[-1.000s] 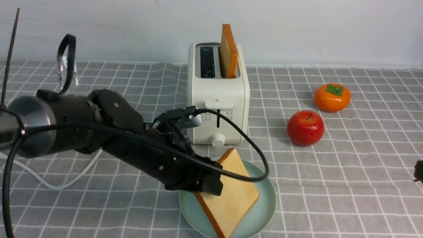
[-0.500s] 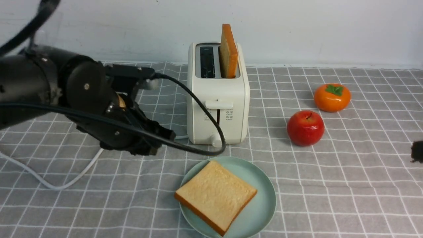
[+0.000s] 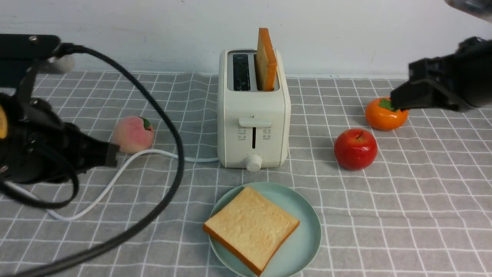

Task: Take toasted bread from bread machine on grey coffee table place on plate.
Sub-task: 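Grasp the toast slice in the toaster and pull it up out of the slot with the right gripper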

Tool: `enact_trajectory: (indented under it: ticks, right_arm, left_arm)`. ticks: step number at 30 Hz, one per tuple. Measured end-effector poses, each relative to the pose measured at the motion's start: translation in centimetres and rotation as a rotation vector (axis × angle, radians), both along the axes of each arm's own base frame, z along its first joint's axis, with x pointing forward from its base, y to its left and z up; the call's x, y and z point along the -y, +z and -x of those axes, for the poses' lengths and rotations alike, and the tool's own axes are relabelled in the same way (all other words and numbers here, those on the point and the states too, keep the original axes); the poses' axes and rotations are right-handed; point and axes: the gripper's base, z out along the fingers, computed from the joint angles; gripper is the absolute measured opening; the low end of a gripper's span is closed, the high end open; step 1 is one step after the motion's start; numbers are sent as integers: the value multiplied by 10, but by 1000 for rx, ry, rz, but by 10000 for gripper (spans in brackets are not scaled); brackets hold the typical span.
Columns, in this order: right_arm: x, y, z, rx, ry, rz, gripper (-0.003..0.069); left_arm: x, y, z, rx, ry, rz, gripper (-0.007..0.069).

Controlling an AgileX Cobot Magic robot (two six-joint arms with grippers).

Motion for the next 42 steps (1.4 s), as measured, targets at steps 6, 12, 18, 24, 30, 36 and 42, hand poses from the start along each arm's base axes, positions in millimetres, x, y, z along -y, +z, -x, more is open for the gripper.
enact_trajectory:
  ticks: [6,12,18,24,30,36,42]
  right_arm:
    - [-37,0,-55,69,45,28,277]
    - [-74,-11,-108,120,79,26,461]
    - [-98,-45,-159,138,79,23,546]
    - [-106,-69,-177,136,63,20,456]
    - [-114,-72,-178,150,71,16,94]
    - [-108,-34,-162,183,114,67,93]
    - [-75,81,-86,349,140,148,93]
  left_arm:
    - [-16,0,39,51,2,44,-14]
    - [-29,-3,63,47,17,19,-14]
    - [-40,-8,71,-26,65,-80,-14]
    - [-42,-9,73,-47,79,-90,-14]
    - [-42,-9,72,-41,84,-88,-14]
    - [-42,-9,72,-46,95,-72,-14]
    - [-42,-9,73,-48,97,-69,-14]
